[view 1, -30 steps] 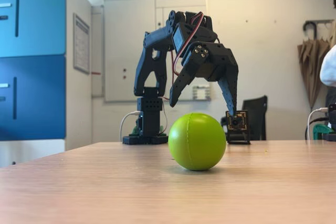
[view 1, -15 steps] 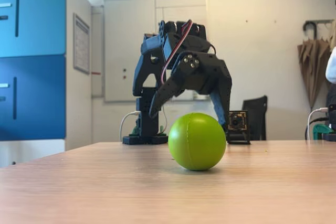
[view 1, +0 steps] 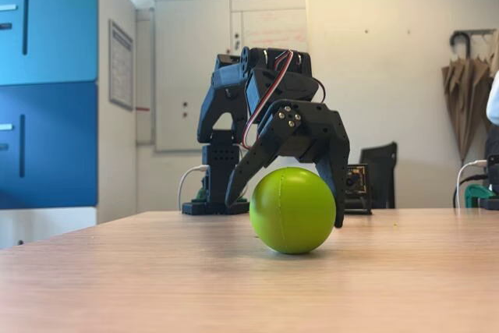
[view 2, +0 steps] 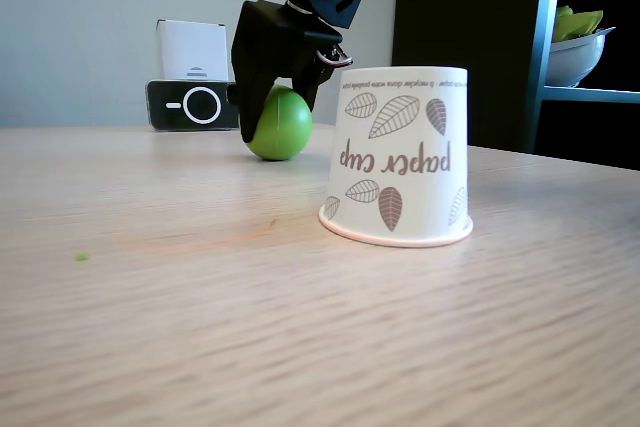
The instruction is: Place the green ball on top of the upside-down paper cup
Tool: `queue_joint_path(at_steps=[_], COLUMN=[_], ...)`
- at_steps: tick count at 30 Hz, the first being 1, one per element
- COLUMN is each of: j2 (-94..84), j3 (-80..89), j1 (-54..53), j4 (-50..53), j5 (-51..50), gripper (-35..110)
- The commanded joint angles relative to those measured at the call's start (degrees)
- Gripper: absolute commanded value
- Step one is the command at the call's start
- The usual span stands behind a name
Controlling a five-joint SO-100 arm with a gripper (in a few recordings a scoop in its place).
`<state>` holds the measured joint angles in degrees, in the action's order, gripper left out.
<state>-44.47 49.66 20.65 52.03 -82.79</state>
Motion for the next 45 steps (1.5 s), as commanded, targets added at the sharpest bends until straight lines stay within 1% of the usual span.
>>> queue_joint_path(at_steps=[1, 7, 12, 16, 19, 23, 26, 28, 31, 34, 40, 45], j2=[-0.88, -6.42, -15.64, -25.49, -32.61, -41.75, -48.25, -53.61, -62.23, -68.82, -76.11, -77.96], j3=[-2.37, -2.37, -2.29, -0.44, -0.35, -0.26, 1.41, 6.06, 18.54, 31.64, 53.88, 68.38], j1=[0.53, 0.09, -0.09, 0.44, 0.97, 2.2, 4.04, 5.62, 7.82, 9.23, 13.8, 16.35], j4=[-0.79, 0.62, 5.71, 10.2, 16.61, 29.53, 38.85, 42.01, 41.84, 38.23, 25.4, 11.6], j5=[0.79, 4.92, 7.73, 7.82, 7.82, 7.38, 5.1, 1.93, -2.72, -6.06, -10.55, -13.1], gripper=[23, 23, 23, 23, 23, 23, 23, 23, 23, 23, 23, 23])
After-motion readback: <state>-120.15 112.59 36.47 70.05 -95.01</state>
